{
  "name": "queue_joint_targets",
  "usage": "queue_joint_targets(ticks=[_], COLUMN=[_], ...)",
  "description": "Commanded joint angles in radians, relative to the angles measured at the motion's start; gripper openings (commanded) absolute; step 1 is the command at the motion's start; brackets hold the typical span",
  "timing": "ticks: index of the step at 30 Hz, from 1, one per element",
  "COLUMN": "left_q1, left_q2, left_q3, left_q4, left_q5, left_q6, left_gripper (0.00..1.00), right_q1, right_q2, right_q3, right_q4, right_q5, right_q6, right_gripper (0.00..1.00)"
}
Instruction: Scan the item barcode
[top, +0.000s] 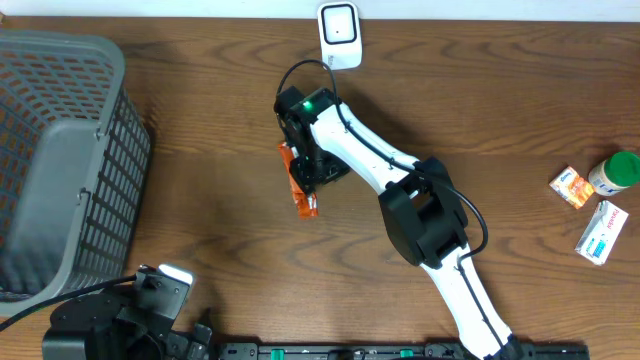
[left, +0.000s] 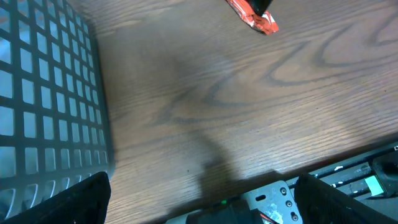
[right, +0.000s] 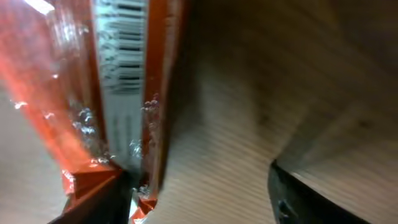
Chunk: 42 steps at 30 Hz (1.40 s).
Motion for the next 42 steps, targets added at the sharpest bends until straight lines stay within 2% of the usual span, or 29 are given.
queue_joint_targets(ticks=[1, 8, 14, 22, 24, 26, 29, 34, 42], left_q1=[-0.003, -0.003, -0.003, -0.003, -0.003, -0.003, -0.003, -0.003, -0.003], left_q2=[-0.003, -0.003, -0.003, -0.003, -0.003, -0.003, -0.003, -0.003, -0.003], left_q3=[0.006, 0.006, 0.006, 0.006, 0.006, 0.006, 0.006, 0.006, 0.006], left_q4=[-0.003, -0.003, -0.003, -0.003, -0.003, -0.003, -0.003, -0.003, -0.003], left_q5=[-0.003, -0.003, -0.003, -0.003, -0.003, -0.003, -0.003, -0.003, -0.003], left_q6=[0.006, 0.006, 0.006, 0.006, 0.006, 0.006, 0.006, 0.006, 0.006], left_gripper=[0.95, 0.95, 0.95, 0.95, 0.95, 0.95, 0.95, 0.95, 0.95], right_q1=[-0.013, -0.016, -0.02, -0.022, -0.022, -0.019, -0.015, -0.014, -0.006], right_q2=[0.101, 0.099, 0.051, -0.044, -0.044, -0.043, -0.043, -0.043, -0.043], right_q3=[-0.042, -0.041, -0.037, -0.037, -0.04, -0.069, -0.104, -0.175, -0.252], right_q4=[-0.001, 0.03, 0.026, 0.056, 0.08, 0.136, 0.2, 0.283, 0.259], right_q5=[0.084, -0.13, -0.194, -0.392, -0.398, -0.33, -0.225, -0.219, -0.241], right_q6=[-0.018, -0.017, 0.001, 0.0, 0.001, 0.061, 0.159, 0.27, 0.292], right_gripper=[0.71, 0.7, 0.69, 0.78, 0.79, 0.82, 0.81, 0.79, 0.73])
